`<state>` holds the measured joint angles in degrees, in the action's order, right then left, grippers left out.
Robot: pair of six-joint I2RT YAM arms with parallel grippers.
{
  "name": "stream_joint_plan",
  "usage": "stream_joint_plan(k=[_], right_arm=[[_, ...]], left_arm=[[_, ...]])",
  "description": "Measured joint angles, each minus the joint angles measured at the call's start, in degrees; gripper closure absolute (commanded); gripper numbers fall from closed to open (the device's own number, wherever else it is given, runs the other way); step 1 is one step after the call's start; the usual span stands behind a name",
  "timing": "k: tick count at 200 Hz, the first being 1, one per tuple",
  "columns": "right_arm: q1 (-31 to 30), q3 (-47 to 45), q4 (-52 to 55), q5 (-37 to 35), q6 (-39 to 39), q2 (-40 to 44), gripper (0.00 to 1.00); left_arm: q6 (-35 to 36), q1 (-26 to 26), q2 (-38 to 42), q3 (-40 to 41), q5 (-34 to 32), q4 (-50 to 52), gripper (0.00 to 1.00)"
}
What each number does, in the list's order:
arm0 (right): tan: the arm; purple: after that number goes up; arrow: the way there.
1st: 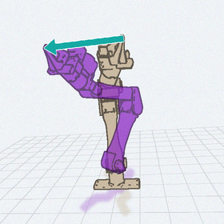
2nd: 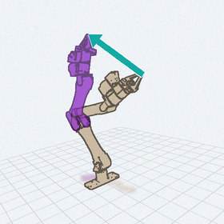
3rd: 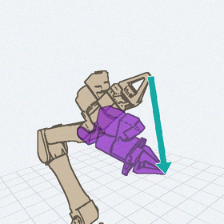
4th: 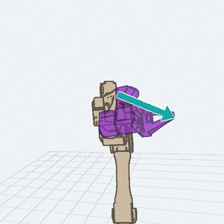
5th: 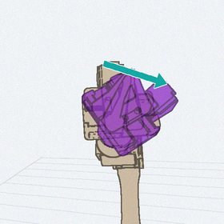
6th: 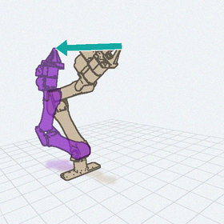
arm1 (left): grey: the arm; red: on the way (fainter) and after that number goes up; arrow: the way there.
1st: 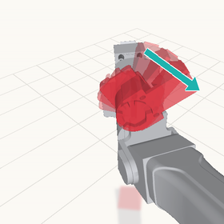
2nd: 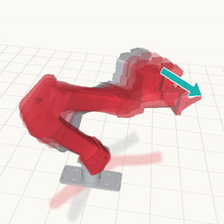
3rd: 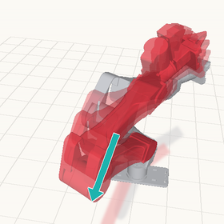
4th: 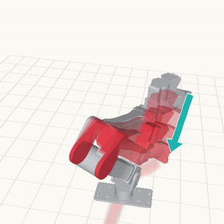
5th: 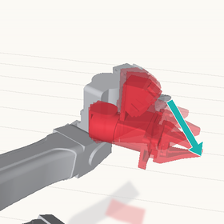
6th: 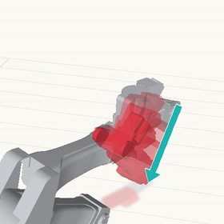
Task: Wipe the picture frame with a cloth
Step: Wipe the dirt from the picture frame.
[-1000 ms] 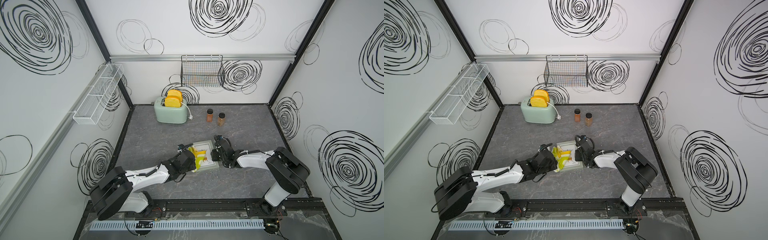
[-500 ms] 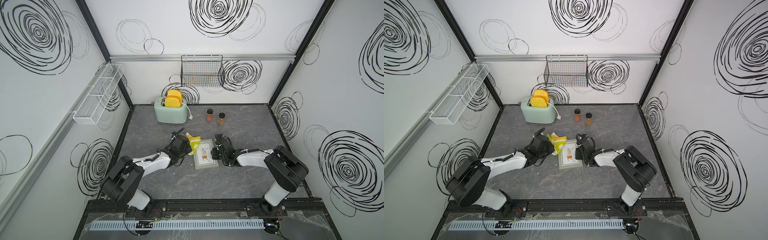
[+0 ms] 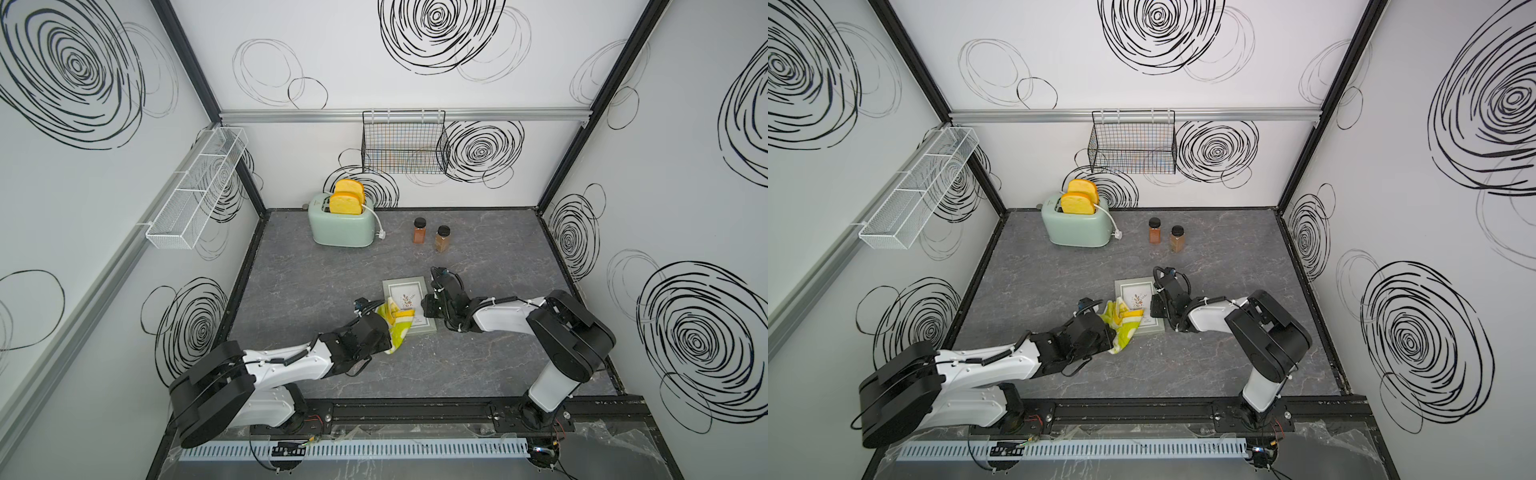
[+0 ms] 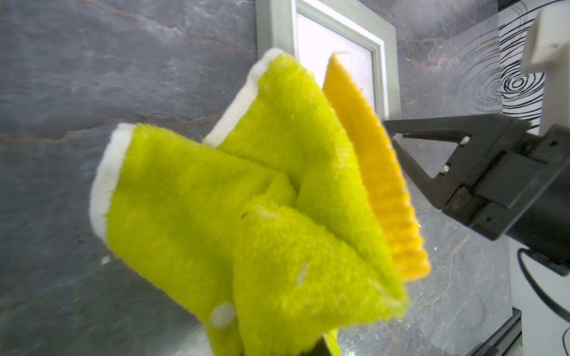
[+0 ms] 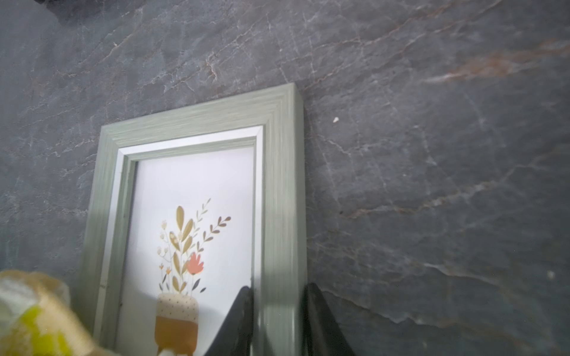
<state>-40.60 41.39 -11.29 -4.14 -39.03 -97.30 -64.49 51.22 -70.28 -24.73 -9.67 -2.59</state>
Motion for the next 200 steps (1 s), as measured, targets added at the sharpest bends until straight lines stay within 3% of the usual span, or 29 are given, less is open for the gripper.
stream_joint_plan(k=[28,57,100,156,181,200], right_arm=[[0.04,0.0,-0.33,0.09,-0.02,-0.13,0.72],[0.09,0.0,-0.98,0.04,-0.24,-0.39,0.72],[0.07,0.94,-1.05,0.04,-0.24,-1.36,0.72],[0.09,0.94,-2.05,-0.15,-0.63,-1.81,0.72],[0.35,0.63,-2.36,-0.17,-0.63,-1.77,0.72],[0.57,0.02,-3.08,0.07,-0.66,-1.55,0.72]], left_arm=[[3.1,-5.05,-1.62,-4.33,1.77,-1.18,1.0],[7.39,-10.34,-13.38,-16.48,4.72,-9.31,1.0],[12.15,-9.62,-30.21,-29.51,6.86,-15.85,1.0],[10.69,-7.61,-40.61,-32.61,8.02,-20.09,1.0],[10.73,-7.67,-40.04,-31.47,5.2,-20.61,1.0],[10.75,-9.84,-36.2,-25.83,3.65,-19.1,1.0]])
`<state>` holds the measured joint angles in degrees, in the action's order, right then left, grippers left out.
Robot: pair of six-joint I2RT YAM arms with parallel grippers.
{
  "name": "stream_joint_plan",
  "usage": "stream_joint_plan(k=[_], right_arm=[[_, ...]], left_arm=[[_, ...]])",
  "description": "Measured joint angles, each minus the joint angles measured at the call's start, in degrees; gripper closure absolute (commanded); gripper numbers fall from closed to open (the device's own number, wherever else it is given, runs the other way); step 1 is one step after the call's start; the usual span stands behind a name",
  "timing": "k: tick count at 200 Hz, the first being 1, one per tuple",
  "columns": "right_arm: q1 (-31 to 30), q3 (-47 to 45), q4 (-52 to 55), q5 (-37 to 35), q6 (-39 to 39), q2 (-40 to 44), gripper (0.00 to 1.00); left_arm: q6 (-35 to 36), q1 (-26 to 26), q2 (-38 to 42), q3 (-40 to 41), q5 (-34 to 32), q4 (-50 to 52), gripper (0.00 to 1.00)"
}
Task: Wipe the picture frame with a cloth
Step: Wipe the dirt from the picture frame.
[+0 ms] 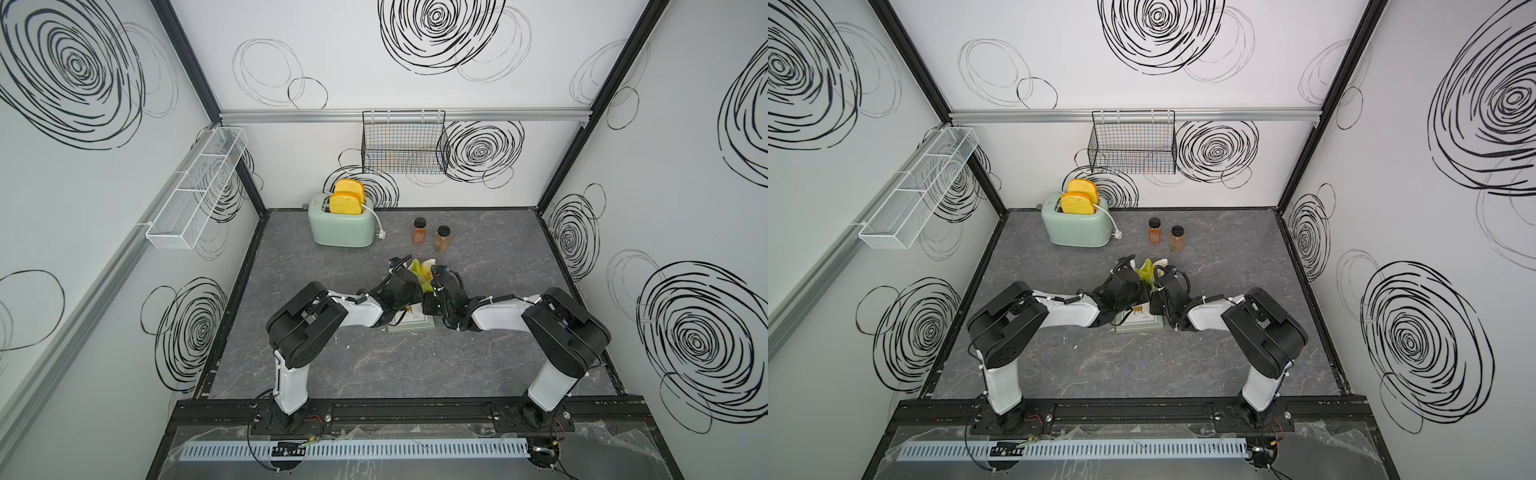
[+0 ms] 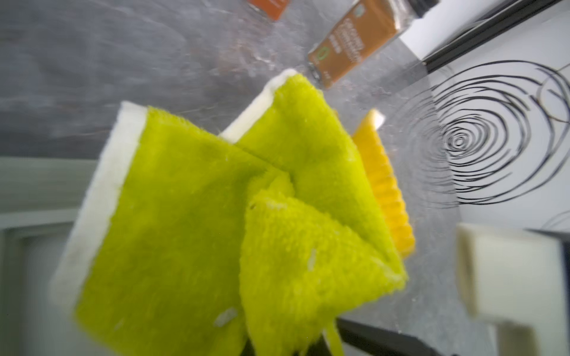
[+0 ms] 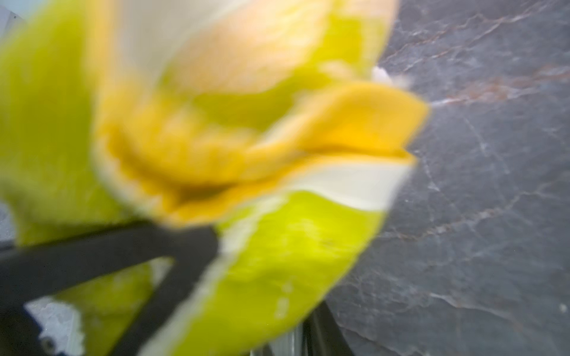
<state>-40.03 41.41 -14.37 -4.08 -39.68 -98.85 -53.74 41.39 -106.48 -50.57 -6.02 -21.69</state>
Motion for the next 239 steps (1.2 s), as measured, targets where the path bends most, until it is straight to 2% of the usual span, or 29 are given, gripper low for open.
stream_joint_plan(k=[14,27,52,81,124,149,177,214,239], right_arm=[[0.22,-0.33,-0.55,0.15,0.02,0.09,0.72],[0.24,-0.46,-0.87,0.5,0.0,0.11,0.72],[0.35,-0.48,-0.92,0.76,0.0,0.11,0.72],[0.44,-0.74,-1.29,0.94,-0.02,0.11,0.72],[0.5,-0.83,-1.51,1.09,-0.04,0.11,0.72],[0.79,-1.05,-1.75,1.38,-0.22,0.17,0.72],[0.76,-1.4,-2.27,1.33,-0.22,0.17,0.72],[0.9,-2.36,-3.93,1.31,-0.42,0.33,0.72],[0.96,-2.8,-4.74,1.36,-0.59,0.37,0.72]], left_arm=[[-0.04,-4.52,3.93,4.83,-0.22,2.16,1.0],[0.26,-8.17,6.82,5.95,-0.26,2.95,1.0],[1.33,-10.25,6.75,4.57,-2.01,5.14,1.0],[1.16,-6.97,1.25,-0.87,-1.53,4.74,1.0],[0.15,1.68,-4.7,-7.74,0.22,4.17,1.0],[-0.28,2.12,-4.85,-8.24,-0.15,4.61,1.0],[-1.29,2.25,-2.36,-2.27,-0.72,2.25,1.0],[-4.15,6.47,10.47,11.78,-0.96,3.87,1.0],[-5.4,7.65,15.04,14.56,-1.6,5.81,1.0]])
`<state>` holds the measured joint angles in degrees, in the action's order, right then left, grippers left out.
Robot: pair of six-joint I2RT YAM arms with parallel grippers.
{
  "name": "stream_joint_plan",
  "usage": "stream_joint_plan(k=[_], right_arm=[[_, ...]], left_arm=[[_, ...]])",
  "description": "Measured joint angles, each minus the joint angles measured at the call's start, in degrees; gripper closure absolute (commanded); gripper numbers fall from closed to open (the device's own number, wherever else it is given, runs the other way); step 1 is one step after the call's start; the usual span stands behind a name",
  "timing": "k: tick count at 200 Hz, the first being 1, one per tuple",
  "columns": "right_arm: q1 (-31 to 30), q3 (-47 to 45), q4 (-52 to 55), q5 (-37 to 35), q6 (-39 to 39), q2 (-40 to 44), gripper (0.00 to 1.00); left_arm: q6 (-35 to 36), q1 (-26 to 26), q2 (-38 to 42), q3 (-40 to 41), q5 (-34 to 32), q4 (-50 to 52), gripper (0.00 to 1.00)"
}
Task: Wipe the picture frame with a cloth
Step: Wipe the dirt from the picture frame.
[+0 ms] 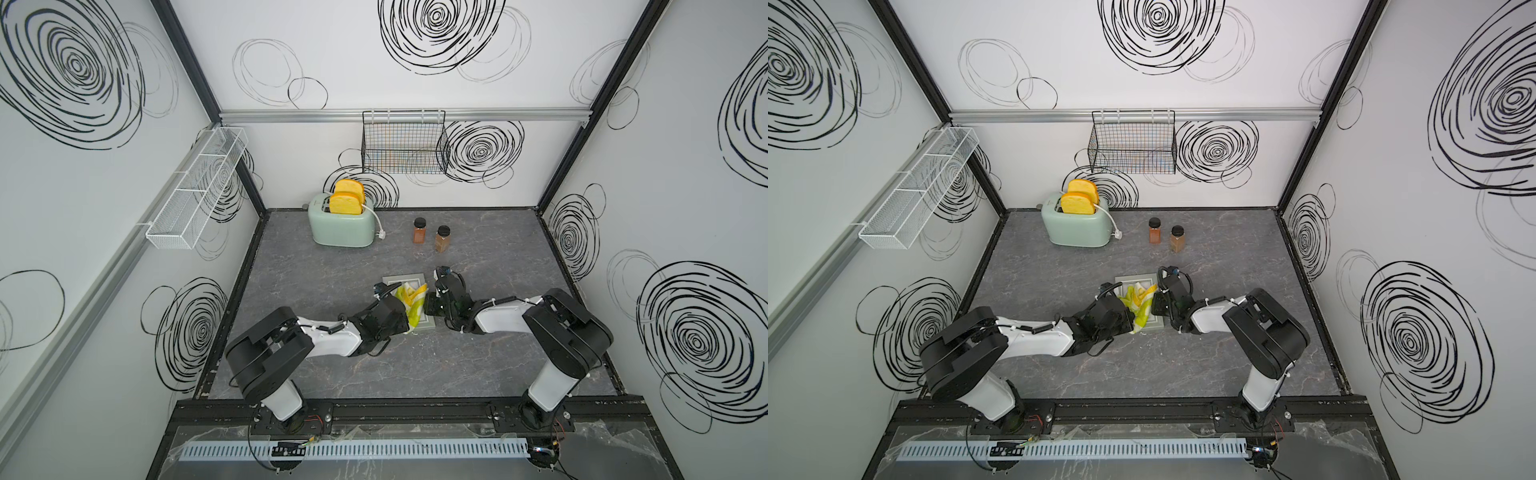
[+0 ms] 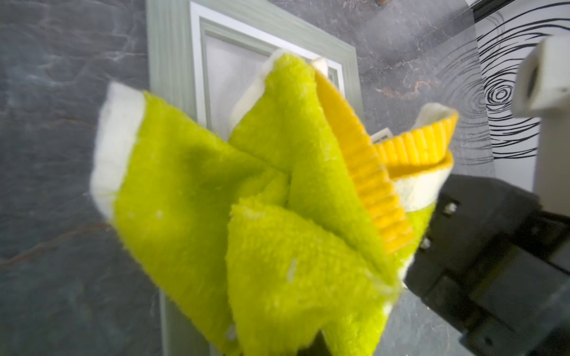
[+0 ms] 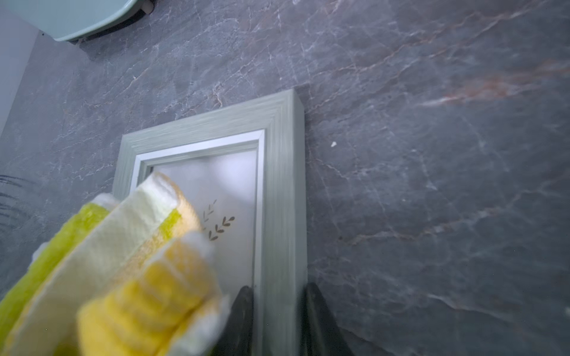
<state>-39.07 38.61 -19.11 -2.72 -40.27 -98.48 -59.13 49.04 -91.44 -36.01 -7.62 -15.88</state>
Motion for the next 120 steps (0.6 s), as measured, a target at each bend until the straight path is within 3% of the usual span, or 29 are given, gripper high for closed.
stream_joint_plan(k=[36,74,97,120], right_arm=[[0.0,-0.35,-0.68,0.17,-0.46,0.0,0.73],[0.02,-0.74,-1.53,0.61,-0.57,0.02,0.73],[0.09,-0.72,-1.51,0.72,-0.52,0.0,0.73],[0.26,-0.74,-1.51,0.81,-0.5,0.02,0.72]], left_arm=[[1.4,-3.52,-3.89,-6.78,-0.52,4.11,1.0],[4.48,-8.35,-11.23,-14.75,-1.49,1.75,1.0],[4.72,-7.02,-10.36,-12.2,-1.95,1.11,1.0],[3.23,-2.93,-3.56,-4.61,-1.33,2.58,1.0]])
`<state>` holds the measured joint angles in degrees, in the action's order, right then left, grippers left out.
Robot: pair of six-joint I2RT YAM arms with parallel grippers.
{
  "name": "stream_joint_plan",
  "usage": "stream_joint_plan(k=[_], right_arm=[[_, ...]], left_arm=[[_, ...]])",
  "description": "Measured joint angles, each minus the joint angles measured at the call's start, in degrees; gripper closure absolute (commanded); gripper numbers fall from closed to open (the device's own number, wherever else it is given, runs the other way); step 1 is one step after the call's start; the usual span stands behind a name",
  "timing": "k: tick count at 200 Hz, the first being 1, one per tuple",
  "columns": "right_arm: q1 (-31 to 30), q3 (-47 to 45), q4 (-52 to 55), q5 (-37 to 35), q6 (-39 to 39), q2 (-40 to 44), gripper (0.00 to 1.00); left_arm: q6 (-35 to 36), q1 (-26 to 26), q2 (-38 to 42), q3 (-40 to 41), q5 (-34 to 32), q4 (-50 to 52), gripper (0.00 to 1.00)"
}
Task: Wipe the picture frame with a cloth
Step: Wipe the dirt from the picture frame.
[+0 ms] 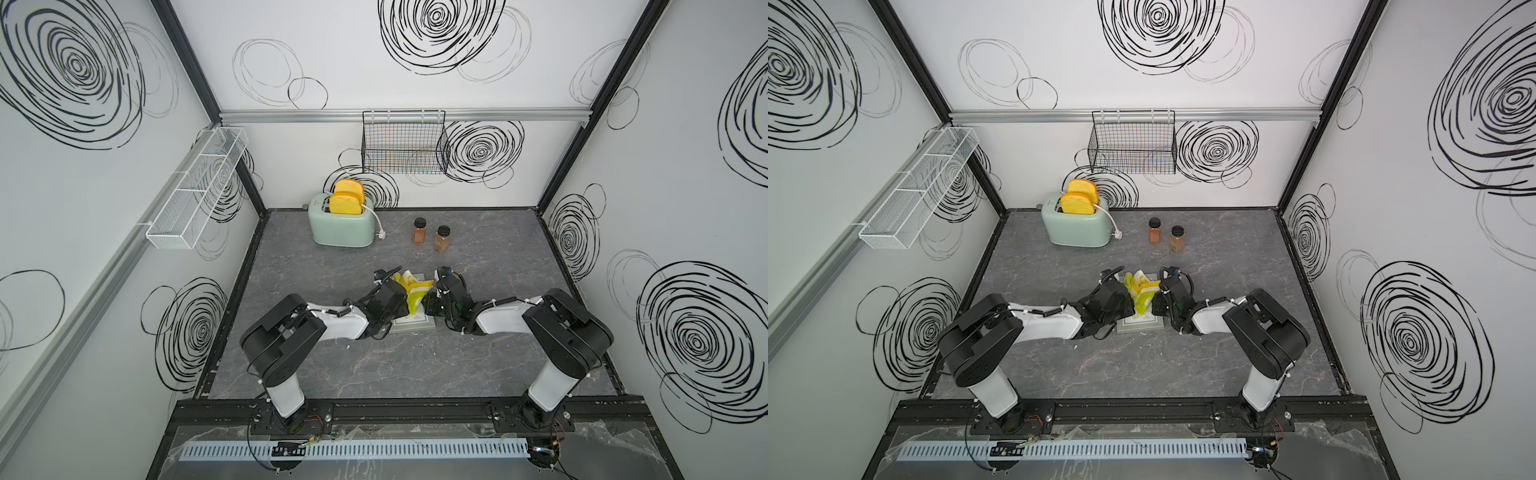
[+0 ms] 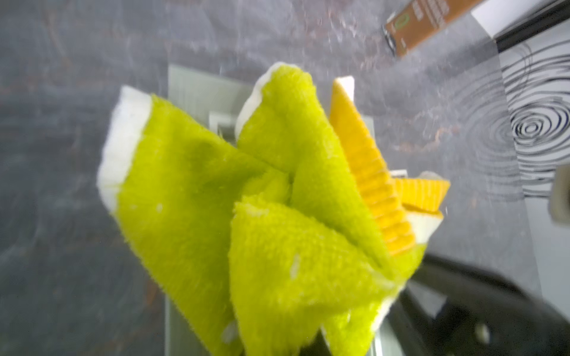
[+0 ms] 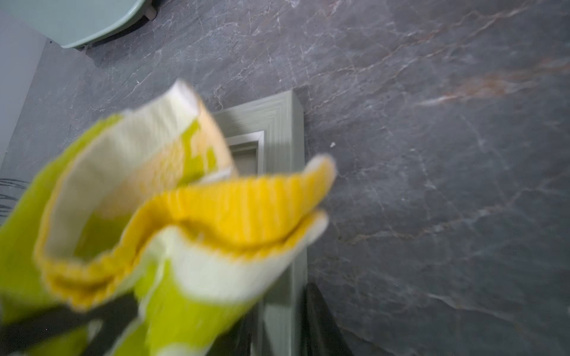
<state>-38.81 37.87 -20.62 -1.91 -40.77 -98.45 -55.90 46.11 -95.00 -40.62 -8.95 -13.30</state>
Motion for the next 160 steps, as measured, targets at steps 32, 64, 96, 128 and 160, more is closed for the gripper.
stream_joint_plan(k=[32,64,96,128,160], right_arm=[[0.13,0.0,-0.02,0.04,-0.02,0.0,0.73],[0.17,0.0,-0.04,0.24,-0.22,-0.02,0.73],[0.17,0.09,-0.09,0.48,-0.24,-0.09,0.73],[0.33,0.79,-0.02,0.92,-0.17,-0.66,0.73],[0.42,0.83,0.07,1.11,-0.11,-0.66,0.73]], left_arm=[[-2.56,6.03,13.35,8.46,0.85,4.17,1.0],[-5.7,5.66,19.12,12.2,1.64,4.33,1.0],[-8.61,5.66,15.91,12.09,2.6,0.72,1.0],[-12.96,6.62,8.76,12.11,3.76,-8.63,1.0],[-15.32,6.75,11.45,14.32,0.74,-8.74,1.0]])
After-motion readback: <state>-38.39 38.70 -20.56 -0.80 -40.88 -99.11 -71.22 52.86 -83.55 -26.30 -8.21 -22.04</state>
